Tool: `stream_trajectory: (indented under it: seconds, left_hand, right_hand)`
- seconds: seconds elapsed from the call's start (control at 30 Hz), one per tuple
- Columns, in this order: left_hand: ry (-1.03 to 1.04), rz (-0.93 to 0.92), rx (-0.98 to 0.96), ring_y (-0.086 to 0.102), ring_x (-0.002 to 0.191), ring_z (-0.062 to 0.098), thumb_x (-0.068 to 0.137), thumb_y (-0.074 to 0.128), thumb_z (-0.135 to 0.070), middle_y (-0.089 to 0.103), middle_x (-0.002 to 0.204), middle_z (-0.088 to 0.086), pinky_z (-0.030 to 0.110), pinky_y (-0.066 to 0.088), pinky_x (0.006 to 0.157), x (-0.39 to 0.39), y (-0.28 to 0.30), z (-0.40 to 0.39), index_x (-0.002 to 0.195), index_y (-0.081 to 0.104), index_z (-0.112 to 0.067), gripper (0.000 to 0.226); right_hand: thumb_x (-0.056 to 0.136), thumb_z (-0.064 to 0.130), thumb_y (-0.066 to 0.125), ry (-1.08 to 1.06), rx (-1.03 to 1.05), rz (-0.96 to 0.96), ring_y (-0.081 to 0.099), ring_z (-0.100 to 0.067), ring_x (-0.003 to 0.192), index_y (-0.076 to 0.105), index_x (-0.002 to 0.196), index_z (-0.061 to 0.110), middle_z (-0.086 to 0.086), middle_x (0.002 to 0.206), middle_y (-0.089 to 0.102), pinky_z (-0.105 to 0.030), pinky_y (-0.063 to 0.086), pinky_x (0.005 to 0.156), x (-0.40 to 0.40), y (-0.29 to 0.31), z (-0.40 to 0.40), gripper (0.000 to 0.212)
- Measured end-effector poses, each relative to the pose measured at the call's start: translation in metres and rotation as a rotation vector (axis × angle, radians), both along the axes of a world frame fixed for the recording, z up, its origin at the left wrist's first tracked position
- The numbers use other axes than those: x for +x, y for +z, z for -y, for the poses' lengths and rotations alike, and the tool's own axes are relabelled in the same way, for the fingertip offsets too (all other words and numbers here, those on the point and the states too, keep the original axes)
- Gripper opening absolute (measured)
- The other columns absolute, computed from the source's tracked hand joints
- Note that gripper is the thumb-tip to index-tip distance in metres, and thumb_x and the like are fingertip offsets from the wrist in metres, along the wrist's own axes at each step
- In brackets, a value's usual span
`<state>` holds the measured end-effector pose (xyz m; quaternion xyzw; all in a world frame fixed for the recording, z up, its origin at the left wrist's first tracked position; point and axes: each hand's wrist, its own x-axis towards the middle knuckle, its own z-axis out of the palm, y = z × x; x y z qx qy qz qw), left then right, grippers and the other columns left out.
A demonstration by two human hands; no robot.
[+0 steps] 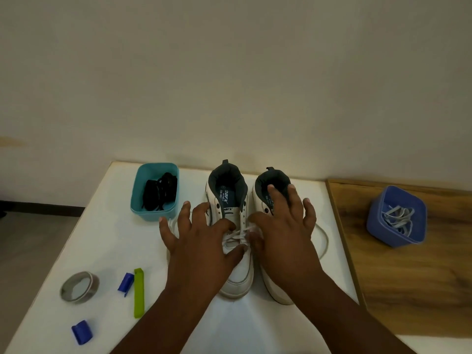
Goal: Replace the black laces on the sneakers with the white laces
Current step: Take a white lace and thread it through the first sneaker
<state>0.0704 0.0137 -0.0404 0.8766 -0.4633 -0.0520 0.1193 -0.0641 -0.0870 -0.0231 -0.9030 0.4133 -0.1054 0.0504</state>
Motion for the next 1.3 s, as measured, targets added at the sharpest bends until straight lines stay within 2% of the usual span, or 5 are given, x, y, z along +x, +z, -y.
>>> stream_trajectory:
  seconds: [0.3, 0.53, 0.7, 1.0, 1.3]
  left_hand:
    - [-0.017, -0.054, 0.065, 0.010, 0.153, 0.024, 0.082, 0.047, -0.081, 0.019, 0.163, -0.005, 0.064, -0.006, 0.117, -0.007, 0.015, -0.001, 0.132, 0.047, -0.053, 0.058]
    - [-0.069, -0.277, -0.080, 0.059, 0.116, 0.012, 0.096, 0.059, -0.045, 0.044, 0.145, -0.004, 0.023, 0.047, 0.087, 0.005, 0.019, -0.009, 0.152, -0.013, -0.049, 0.092]
    - [0.006, -0.433, -0.100, 0.064, 0.103, 0.007, 0.094, 0.065, -0.037, 0.058, 0.129, -0.024, 0.021, 0.047, 0.084, 0.007, 0.046, -0.024, 0.154, 0.008, -0.049, 0.083]
    - [0.257, -1.792, -1.011, 0.069, 0.086, 0.017, 0.099, 0.042, -0.003, 0.071, 0.120, 0.005, 0.035, 0.060, 0.076, 0.002, 0.100, -0.016, 0.130, 0.061, -0.018, 0.040]
    - [0.677, -1.606, -1.099, 0.073, 0.094, 0.018, 0.099, 0.046, 0.007, 0.067, 0.116, 0.008, 0.023, 0.060, 0.073, 0.028, 0.087, -0.016, 0.111, 0.066, -0.013, 0.031]
  right_hand:
    - [0.093, 0.043, 0.068, -0.102, 0.097, 0.094, 0.017, -0.030, 0.154, 0.076, 0.089, 0.039, 0.004, 0.153, 0.048, -0.058, -0.002, 0.122, -0.004, -0.002, 0.007, 0.009]
    - [0.087, 0.026, 0.075, -0.115, 0.078, 0.294, 0.025, -0.035, 0.151, 0.069, 0.110, 0.035, -0.005, 0.153, 0.046, -0.058, 0.017, 0.120, 0.002, 0.007, 0.006, 0.026]
    - [0.087, 0.022, 0.072, 0.030, 0.194, 0.446, 0.047, -0.008, 0.116, 0.058, 0.105, 0.035, 0.012, 0.123, 0.051, -0.030, 0.043, 0.095, 0.009, 0.023, -0.009, 0.026]
    - [0.088, 0.047, 0.075, 0.398, 1.113, 0.202, 0.068, -0.016, 0.087, 0.064, 0.120, 0.039, 0.007, 0.105, 0.071, -0.036, 0.059, 0.083, 0.013, 0.041, -0.045, 0.035]
    - [0.103, 0.025, 0.054, -0.037, 0.519, 0.584, 0.063, -0.007, 0.068, 0.064, 0.091, 0.034, 0.012, 0.078, 0.066, -0.029, 0.055, 0.063, -0.002, 0.043, -0.008, 0.018]
